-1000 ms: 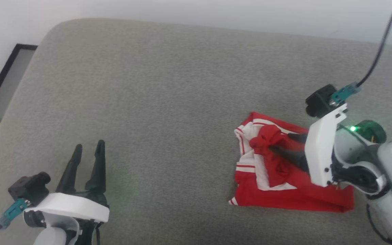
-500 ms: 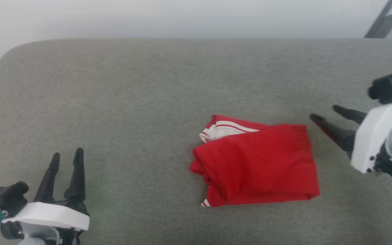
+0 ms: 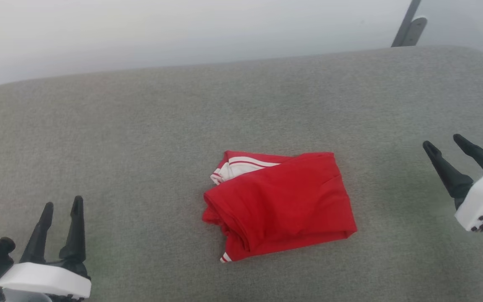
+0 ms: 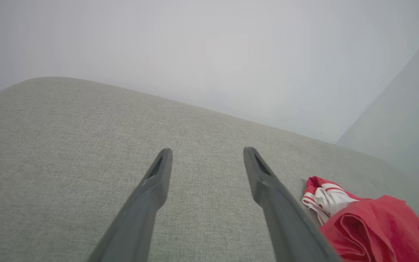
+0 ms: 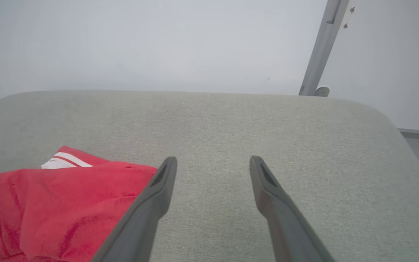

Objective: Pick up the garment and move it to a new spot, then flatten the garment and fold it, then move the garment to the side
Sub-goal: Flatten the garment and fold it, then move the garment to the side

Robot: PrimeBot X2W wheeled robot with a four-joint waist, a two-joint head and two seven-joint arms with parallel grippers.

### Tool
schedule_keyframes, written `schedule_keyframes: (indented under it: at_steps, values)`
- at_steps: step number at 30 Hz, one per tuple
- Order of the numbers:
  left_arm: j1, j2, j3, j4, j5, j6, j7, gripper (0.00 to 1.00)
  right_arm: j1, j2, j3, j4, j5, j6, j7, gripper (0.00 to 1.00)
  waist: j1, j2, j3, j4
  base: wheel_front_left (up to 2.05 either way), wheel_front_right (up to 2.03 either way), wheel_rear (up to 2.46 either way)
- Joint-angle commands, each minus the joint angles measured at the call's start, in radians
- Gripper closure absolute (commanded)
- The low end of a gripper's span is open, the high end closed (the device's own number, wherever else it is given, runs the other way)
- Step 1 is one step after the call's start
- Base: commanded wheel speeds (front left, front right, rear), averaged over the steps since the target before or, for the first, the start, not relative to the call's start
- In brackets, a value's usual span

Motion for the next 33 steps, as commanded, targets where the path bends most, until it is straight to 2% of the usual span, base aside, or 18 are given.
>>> schedule_keyframes:
  at_steps: [1,7,16,33]
  values:
    - [0.017,0.005,0.005,-0.001,-0.008,0.003,0.002,0.00,0.012,-0.003,0.004,0.010,-0.008,0.000,-0.037,0.00,0.0000,-0.0001,-0.010,-0.011,0.00,0.00,0.00]
    - [0.039,0.014,0.011,0.003,-0.010,-0.001,-0.002,0.00,0.048,0.000,0.010,0.074,-0.006,0.000,-0.170,0.00,0.0000,-0.0001,-0.035,-0.022,0.00,0.00,0.00]
    - [0.065,0.022,0.024,0.010,-0.010,-0.001,-0.009,0.00,0.087,0.006,0.016,0.123,0.002,0.000,-0.260,0.00,0.0000,-0.0001,-0.064,-0.015,0.00,0.00,0.00]
    - [0.085,0.026,0.038,0.012,-0.009,-0.003,-0.019,0.00,0.119,0.017,0.043,0.168,0.025,0.000,-0.299,0.00,0.0000,-0.0001,-0.081,0.002,0.00,0.00,0.00]
